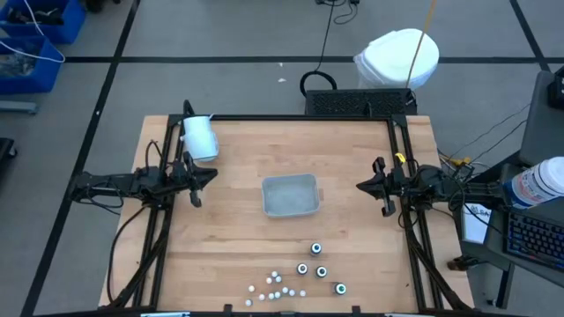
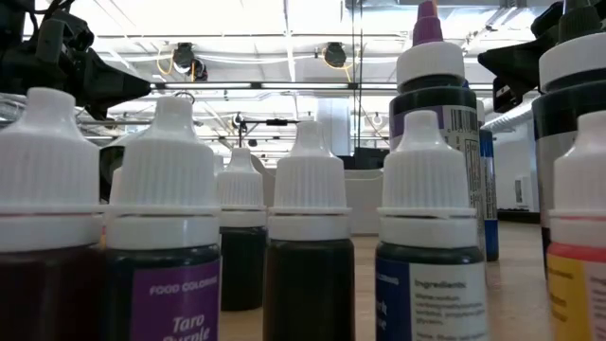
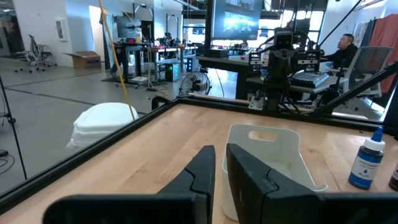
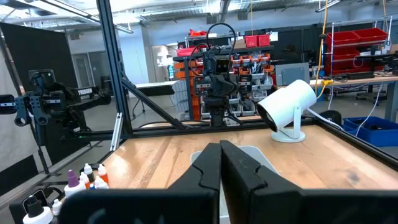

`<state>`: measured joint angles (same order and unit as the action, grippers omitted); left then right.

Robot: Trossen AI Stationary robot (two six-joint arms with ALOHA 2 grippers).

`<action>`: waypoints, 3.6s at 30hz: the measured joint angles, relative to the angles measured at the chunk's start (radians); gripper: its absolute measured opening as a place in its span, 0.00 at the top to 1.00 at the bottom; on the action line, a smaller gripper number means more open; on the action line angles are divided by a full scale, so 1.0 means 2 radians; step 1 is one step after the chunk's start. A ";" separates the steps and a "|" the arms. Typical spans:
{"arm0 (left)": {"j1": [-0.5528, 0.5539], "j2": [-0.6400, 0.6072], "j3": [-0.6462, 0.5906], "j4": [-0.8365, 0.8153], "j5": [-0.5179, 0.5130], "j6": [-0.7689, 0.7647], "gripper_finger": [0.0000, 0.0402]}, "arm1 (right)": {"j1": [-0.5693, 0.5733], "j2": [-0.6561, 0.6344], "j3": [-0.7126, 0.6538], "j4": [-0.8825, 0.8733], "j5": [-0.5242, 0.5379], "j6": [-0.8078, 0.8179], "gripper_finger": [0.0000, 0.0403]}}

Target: Pick & Place food coloring

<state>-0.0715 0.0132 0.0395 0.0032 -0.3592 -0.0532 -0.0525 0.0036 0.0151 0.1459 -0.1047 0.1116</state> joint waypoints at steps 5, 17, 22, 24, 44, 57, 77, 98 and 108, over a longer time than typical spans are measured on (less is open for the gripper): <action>0.000 0.000 0.000 0.000 0.000 0.000 0.88 | 0.000 0.000 0.000 0.000 0.000 0.000 1.00; 0.000 0.000 0.000 0.000 0.000 0.000 0.88 | 0.000 0.000 0.000 0.000 0.000 0.000 1.00; 0.000 0.000 0.000 0.000 0.000 0.000 0.88 | 0.000 0.000 0.000 0.000 0.000 0.000 1.00; 0.000 0.000 0.000 0.000 0.000 0.000 0.88 | 0.000 0.000 0.000 0.000 0.000 0.000 1.00; 0.000 0.000 0.000 0.000 0.000 -0.006 0.88 | 0.000 0.000 0.000 0.000 0.000 0.000 1.00; 0.000 0.000 0.000 0.005 -0.001 -0.017 0.88 | 0.000 0.000 0.000 0.025 0.000 -0.016 1.00; 0.000 0.000 0.000 0.011 0.000 0.011 0.88 | 0.096 0.172 0.139 0.126 0.021 -0.075 1.00; 0.000 0.000 0.000 -0.006 0.000 0.012 0.88 | 0.361 0.608 0.663 -0.388 0.263 0.037 1.00; 0.000 0.000 0.000 -0.004 0.000 0.013 0.88 | 0.418 0.736 0.757 -0.473 0.243 0.207 1.00</action>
<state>-0.0715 0.0132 0.0399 -0.0055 -0.3588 -0.0276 0.7841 1.4761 1.5287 -0.7992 0.3817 0.5247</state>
